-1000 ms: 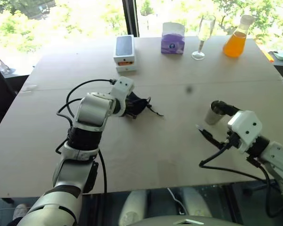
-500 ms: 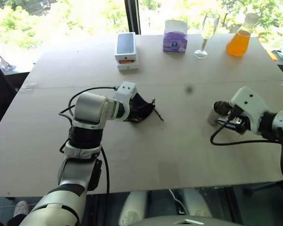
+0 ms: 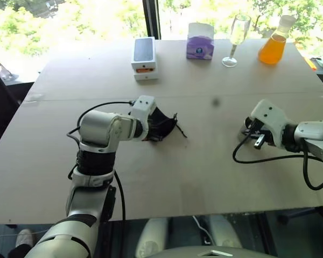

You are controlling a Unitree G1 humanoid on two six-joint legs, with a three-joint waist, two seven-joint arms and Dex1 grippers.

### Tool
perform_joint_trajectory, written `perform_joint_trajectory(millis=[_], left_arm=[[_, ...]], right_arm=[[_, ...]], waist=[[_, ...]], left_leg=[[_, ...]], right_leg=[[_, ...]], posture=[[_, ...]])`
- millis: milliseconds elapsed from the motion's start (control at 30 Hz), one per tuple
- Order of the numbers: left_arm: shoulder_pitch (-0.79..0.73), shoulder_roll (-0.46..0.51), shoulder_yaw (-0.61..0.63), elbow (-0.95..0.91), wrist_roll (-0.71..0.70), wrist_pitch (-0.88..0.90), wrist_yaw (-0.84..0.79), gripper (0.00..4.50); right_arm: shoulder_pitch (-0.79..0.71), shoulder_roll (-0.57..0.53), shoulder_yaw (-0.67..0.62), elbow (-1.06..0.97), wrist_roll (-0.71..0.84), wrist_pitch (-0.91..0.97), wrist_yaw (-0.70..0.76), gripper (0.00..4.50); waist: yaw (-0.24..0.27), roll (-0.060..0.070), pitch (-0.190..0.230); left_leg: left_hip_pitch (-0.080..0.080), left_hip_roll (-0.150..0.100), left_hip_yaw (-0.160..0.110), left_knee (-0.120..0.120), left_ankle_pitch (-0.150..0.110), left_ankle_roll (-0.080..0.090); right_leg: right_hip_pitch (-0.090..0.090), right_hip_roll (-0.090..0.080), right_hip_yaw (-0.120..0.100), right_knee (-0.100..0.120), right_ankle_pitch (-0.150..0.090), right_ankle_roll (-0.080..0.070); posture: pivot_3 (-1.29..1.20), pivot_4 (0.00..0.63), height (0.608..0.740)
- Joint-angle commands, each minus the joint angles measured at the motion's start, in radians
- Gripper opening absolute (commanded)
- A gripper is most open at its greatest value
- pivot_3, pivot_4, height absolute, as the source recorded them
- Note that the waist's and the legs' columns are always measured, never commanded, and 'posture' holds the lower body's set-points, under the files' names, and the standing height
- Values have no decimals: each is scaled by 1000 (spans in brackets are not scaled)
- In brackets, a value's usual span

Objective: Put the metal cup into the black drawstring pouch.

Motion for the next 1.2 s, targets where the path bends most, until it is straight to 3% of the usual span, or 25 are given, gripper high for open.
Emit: perform_joint_trajectory(millis=[33, 300, 433, 567, 800, 1200], left_arm=[[-3, 7, 40, -17, -34, 4, 24, 0], [-38, -16, 106, 47, -181, 4, 83, 0], [-62, -28, 146, 107, -311, 4, 168, 0], [-66, -35, 167, 155, -431, 4, 262, 0], [-94, -15, 211, 279, -639, 4, 397, 0], [-161, 23, 191, 411, -978, 4, 623, 0]], right_arm=[[-10, -4, -49, -31, 7, -6, 14, 73], [38, 78, -209, -122, 107, 123, -43, 73], [25, 212, -338, -207, 234, 246, -99, 73], [-2, 425, -427, -302, 402, 348, -186, 73], [-17, 693, -411, -287, 446, 360, -375, 73], [-20, 872, -291, -144, 404, 200, -481, 73]], waist=[[0, 0, 0], [0, 0, 0], [0, 0, 0], [-4, -1, -1], [-4, -2, -1], [-12, -2, -2]], left_leg=[[0, 0, 0, 0, 0, 0], [0, 0, 0, 0, 0, 0], [0, 0, 0, 0, 0, 0], [0, 0, 0, 0, 0, 0], [1, -1, 0, 0, 0, 0], [0, -1, 4, 0, 1, -2]], right_leg=[[0, 0, 0, 0, 0, 0], [0, 0, 0, 0, 0, 0], [0, 0, 0, 1, 0, 0], [0, 0, 0, 1, 0, 0], [-3, 0, 1, 3, 0, 0], [-11, 0, 3, 15, 0, 0]], posture=[[0, 150, 740], [0, 150, 740], [0, 150, 740], [0, 150, 740], [0, 150, 740], [0, 150, 740]])
